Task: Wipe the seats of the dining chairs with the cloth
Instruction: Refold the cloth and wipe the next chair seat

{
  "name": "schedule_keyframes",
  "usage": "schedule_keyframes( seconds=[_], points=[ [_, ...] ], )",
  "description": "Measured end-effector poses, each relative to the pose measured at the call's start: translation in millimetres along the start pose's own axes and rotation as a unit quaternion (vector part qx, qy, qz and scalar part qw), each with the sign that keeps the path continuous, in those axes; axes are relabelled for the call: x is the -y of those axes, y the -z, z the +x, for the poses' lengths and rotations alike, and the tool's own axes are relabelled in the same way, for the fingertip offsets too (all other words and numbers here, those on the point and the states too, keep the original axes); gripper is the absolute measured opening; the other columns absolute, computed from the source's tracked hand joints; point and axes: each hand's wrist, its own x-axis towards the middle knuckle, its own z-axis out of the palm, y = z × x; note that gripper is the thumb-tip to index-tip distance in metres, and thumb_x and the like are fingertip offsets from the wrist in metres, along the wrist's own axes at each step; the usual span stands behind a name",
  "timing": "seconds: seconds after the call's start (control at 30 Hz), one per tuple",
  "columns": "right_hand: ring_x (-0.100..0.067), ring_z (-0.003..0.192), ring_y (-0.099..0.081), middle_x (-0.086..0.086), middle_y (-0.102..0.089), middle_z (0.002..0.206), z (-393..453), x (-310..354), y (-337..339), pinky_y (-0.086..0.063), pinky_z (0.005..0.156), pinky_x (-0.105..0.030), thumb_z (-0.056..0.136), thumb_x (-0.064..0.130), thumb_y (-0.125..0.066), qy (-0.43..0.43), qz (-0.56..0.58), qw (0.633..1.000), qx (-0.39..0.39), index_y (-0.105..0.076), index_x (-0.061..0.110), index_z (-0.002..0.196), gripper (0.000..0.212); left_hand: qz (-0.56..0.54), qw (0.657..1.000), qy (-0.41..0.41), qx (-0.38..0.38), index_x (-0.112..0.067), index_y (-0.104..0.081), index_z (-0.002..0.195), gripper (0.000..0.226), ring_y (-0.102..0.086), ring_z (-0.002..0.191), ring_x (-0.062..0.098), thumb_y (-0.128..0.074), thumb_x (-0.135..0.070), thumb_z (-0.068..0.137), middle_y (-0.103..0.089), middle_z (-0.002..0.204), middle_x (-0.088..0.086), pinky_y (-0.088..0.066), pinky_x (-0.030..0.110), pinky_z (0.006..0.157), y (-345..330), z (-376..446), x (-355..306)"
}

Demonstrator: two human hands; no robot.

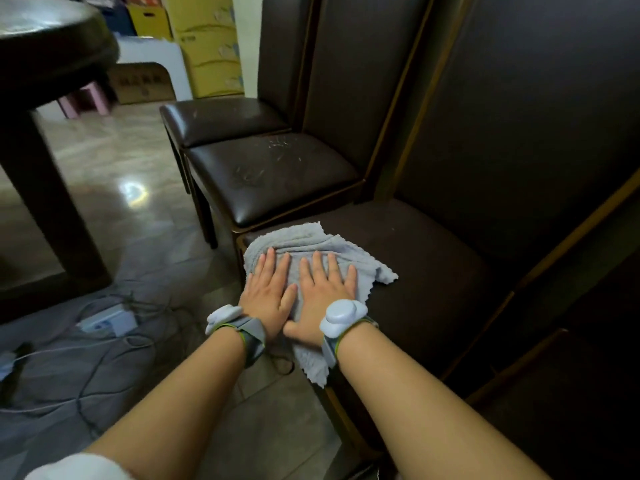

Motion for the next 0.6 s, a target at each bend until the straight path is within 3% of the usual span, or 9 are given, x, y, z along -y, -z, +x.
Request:
schedule_keyframes(
  seconds=[0.1, 0.17, 0.33, 0.5, 0.6],
  points=[
    [-0.029, 0.147, 0.014, -0.007, 0.009, 0.161, 26.6, -1.6, 2.5, 0.008, 0.112, -0.062, 0.073, 0.064, -0.045, 0.066, -0.019, 0.998, -0.013, 0.005, 0.017, 0.153, 0.105, 0.001, 1.0, 0.016, 0.006, -0.017, 0.002, 0.152, 0.085, 0.014, 0.146, 0.021, -0.008, -0.058, 0.079, 0.015, 0.159, 0.008, 0.006, 0.032, 0.117, 6.3, 19.2, 9.9],
    [-0.025, 0.148, 0.013, -0.002, 0.007, 0.162, 48.8, -7.0, 4.8, 0.008, 0.113, -0.061, 0.074, 0.066, -0.044, 0.107, -0.008, 0.994, -0.011, 0.002, 0.021, 0.153, 0.103, -0.032, 0.998, 0.047, 0.017, -0.015, 0.0, 0.152, 0.082, 0.014, 0.147, 0.022, -0.017, -0.05, 0.08, 0.013, 0.159, 0.009, 0.005, 0.033, 0.117, 11.3, 38.3, 15.2],
    [-0.019, 0.148, 0.009, 0.005, 0.0, 0.162, 88.9, -26.1, 8.6, 0.009, 0.115, -0.056, 0.077, 0.068, -0.041, 0.134, 0.025, 0.991, -0.014, -0.005, 0.031, 0.153, 0.092, -0.026, 0.995, 0.091, 0.026, -0.016, -0.011, 0.152, 0.057, 0.005, 0.148, 0.021, -0.029, -0.036, 0.102, 0.001, 0.161, 0.008, 0.001, 0.035, 0.12, 23.0, 79.7, 18.5],
    [-0.016, 0.148, 0.006, 0.009, -0.004, 0.162, 116.0, -63.3, 7.8, 0.008, 0.116, -0.055, 0.075, 0.077, -0.031, 0.13, 0.036, 0.991, -0.012, -0.007, 0.038, 0.152, 0.089, 0.086, 0.991, 0.097, 0.031, -0.026, -0.023, 0.149, 0.058, -0.017, 0.145, 0.022, -0.029, -0.05, 0.097, -0.02, 0.158, 0.001, -0.012, 0.045, 0.117, 30.0, 107.1, -5.9],
    [-0.014, 0.148, 0.006, 0.012, -0.002, 0.161, 127.3, -108.2, 9.2, 0.007, 0.117, -0.053, 0.073, 0.082, -0.022, 0.1, 0.032, 0.994, 0.001, -0.005, 0.04, 0.151, 0.09, 0.132, 0.986, 0.077, 0.073, -0.03, -0.022, 0.148, 0.063, -0.022, 0.141, 0.026, -0.027, -0.059, 0.093, -0.025, 0.155, 0.002, -0.015, 0.047, 0.114, 26.1, 131.6, -37.6]
  ],
)
